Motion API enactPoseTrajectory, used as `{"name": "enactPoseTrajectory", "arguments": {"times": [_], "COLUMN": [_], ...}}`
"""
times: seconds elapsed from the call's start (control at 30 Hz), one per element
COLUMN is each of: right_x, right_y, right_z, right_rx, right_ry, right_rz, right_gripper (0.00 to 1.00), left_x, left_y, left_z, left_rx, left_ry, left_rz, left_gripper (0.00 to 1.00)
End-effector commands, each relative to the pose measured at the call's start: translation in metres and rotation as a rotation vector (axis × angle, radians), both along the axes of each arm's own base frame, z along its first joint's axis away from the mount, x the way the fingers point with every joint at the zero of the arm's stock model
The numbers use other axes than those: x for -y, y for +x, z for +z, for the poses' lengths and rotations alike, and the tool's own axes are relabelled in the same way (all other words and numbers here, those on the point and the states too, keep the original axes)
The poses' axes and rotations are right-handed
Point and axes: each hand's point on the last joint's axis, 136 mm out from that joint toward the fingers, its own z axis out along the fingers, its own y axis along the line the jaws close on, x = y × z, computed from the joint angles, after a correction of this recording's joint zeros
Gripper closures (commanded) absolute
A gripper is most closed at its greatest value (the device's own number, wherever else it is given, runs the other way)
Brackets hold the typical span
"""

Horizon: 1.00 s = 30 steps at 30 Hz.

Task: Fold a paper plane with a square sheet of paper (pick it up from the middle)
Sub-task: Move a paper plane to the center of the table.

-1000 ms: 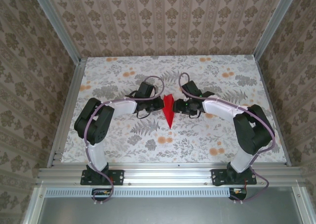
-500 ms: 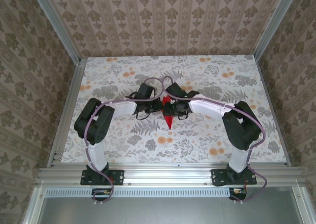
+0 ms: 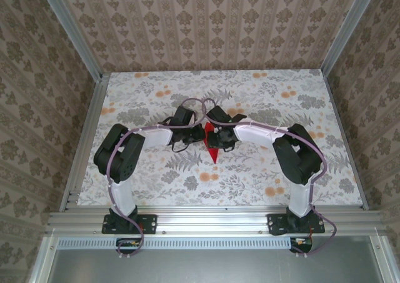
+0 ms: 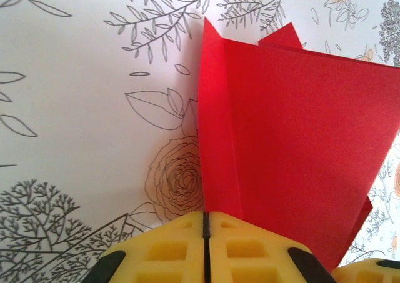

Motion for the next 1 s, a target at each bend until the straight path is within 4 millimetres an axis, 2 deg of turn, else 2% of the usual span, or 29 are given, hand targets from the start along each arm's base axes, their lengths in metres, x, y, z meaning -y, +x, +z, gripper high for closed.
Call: {"name": "enactPoseTrajectory", "arguments": {"times": [0.0, 0.23, 0.47, 0.63, 0.77, 0.83, 0.97], "right_x": [0.003, 0.005, 0.011, 0.025, 0.035, 0.040, 0.040], "right_y": [0.001, 0.005, 0.000, 0.000, -0.001, -0.002, -0.004], "right_z": [-0.007, -0.016, -0.024, -0.023, -0.010, -0.006, -0.011], "right_rx": [-0.015, -0.019, -0.048, -0.047, -0.028, -0.023, -0.037], "right_ry": [-0.049, -0.076, -0.152, -0.243, -0.301, -0.324, -0.342], "right_rz": [-0.022, -0.059, -0.065, -0.084, -0.071, -0.062, -0.042], "right_gripper": [0.70, 0.75, 0.76, 0.88, 0.91, 0.91, 0.90], "left_x": [-0.003, 0.002, 0.000, -0.021, -0.045, -0.064, -0.081], "left_y": [-0.002, 0.000, 0.004, 0.010, 0.014, 0.019, 0.020], "left_z": [-0.009, -0.001, 0.007, 0.022, 0.029, 0.029, 0.027], "left_rx": [-0.023, -0.051, -0.057, -0.040, -0.025, -0.022, -0.023], "left_ry": [-0.006, -0.098, -0.152, -0.179, -0.167, -0.152, -0.136], "left_rz": [0.006, 0.025, 0.048, 0.095, 0.145, 0.189, 0.219], "left_gripper": [0.90, 0.89, 0.84, 0.77, 0.74, 0.74, 0.74]}}
